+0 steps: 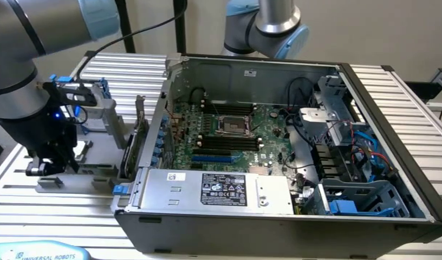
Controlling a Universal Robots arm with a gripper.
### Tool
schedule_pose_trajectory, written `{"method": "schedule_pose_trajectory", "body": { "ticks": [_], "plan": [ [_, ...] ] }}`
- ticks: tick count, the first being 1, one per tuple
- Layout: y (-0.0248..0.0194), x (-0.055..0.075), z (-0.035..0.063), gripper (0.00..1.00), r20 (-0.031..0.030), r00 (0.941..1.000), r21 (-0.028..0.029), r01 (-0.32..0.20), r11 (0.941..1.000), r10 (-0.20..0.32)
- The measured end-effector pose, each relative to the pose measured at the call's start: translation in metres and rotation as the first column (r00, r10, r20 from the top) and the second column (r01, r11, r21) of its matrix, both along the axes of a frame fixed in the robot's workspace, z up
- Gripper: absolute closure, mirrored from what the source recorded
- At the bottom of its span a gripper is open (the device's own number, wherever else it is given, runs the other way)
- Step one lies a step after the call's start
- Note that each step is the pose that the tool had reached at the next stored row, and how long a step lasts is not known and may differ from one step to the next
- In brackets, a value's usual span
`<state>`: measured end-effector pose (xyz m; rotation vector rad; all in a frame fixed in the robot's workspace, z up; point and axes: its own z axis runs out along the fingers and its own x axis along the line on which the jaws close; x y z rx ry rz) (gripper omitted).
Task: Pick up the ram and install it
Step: 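Pick up the ram and move it above insertion slot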
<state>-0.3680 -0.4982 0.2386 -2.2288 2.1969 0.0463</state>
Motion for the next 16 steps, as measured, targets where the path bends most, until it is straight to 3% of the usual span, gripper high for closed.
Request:
{"method": "schedule_pose_trajectory", "body": {
  "ticks": [6,16],
  "plan": [
    [0.0,0.003,0.023,0.86,-0.0002,0.9999,0.0082,-0.013,0.9999,0.013],
    [0.0,0.015,0.0563,0.86,-0.0004,0.9985,0.0348,-0.054,0.9979,0.054]
  ]
}}
